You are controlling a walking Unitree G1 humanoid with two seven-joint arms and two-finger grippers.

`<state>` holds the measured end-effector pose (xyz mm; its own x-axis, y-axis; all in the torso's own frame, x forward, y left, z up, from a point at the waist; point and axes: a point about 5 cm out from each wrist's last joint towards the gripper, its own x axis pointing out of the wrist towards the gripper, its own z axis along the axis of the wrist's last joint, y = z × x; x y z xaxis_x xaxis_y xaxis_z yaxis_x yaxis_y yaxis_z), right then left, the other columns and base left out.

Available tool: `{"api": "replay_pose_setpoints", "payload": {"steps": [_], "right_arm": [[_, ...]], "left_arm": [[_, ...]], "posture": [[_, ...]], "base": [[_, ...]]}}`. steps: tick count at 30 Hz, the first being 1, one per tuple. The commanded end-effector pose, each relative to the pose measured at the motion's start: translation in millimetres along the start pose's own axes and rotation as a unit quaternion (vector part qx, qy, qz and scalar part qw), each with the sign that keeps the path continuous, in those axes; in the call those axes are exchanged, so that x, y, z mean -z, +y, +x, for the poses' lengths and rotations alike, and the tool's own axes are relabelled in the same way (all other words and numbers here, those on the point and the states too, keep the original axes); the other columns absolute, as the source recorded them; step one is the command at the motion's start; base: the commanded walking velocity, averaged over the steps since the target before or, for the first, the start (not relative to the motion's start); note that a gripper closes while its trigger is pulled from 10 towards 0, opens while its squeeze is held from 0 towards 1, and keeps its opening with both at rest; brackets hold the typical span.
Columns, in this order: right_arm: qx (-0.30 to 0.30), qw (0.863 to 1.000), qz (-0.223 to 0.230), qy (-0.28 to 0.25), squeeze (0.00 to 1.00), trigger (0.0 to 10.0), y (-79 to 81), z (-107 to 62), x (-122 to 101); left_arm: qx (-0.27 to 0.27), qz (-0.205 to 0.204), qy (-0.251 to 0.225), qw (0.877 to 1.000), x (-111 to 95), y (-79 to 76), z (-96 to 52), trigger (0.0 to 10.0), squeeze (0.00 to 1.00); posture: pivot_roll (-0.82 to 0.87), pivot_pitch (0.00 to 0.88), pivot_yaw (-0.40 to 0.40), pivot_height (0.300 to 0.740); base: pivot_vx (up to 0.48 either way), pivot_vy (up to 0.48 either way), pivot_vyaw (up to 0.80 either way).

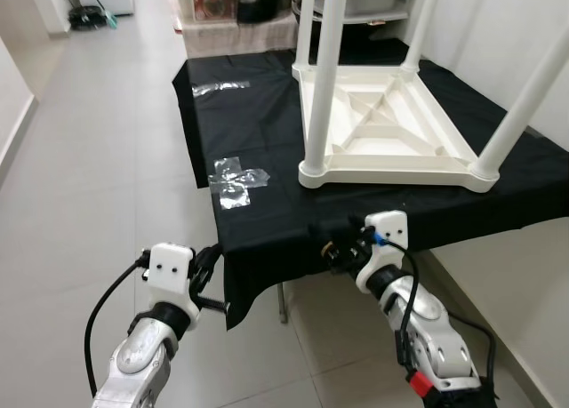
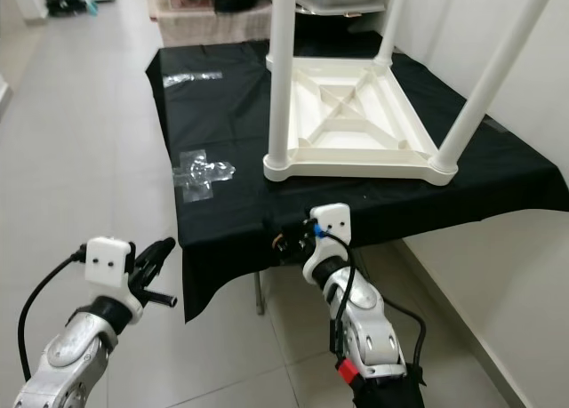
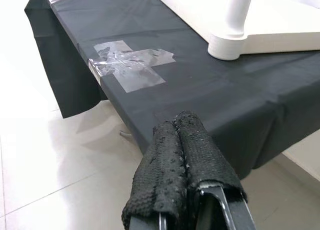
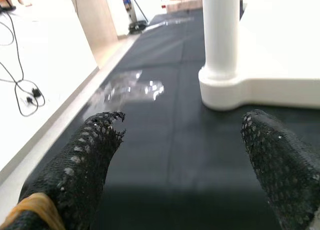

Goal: Building children table

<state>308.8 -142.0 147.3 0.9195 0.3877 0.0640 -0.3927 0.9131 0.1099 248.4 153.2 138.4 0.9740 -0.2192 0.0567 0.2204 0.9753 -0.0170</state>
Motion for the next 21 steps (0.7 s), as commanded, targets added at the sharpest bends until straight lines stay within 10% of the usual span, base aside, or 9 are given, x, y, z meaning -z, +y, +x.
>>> {"api": "replay_pose_setpoints", "payload": {"steps": [1, 21], "right_arm": [[-0.006, 1.0, 0.003, -0.01, 0.0, 10.0, 1.4, 1.5, -6], [-0.036, 0.998, 0.021, -0.043, 0.0, 10.0, 0.6, 8.7, -28]], "left_arm": [[0.005, -0.003, 0.005, 1.0, 1, -1.8, -0.6, 10.0, 0.0], [0.018, 0.005, -0.002, 1.0, -3, -5.4, 2.1, 10.0, 0.0]], "posture": [[0.01, 0.133, -0.041, 0.74], [0.01, 0.137, -0.033, 0.74]], "base": [[0.307, 0.0, 0.0], [0.277, 0.0, 0.15]]}}
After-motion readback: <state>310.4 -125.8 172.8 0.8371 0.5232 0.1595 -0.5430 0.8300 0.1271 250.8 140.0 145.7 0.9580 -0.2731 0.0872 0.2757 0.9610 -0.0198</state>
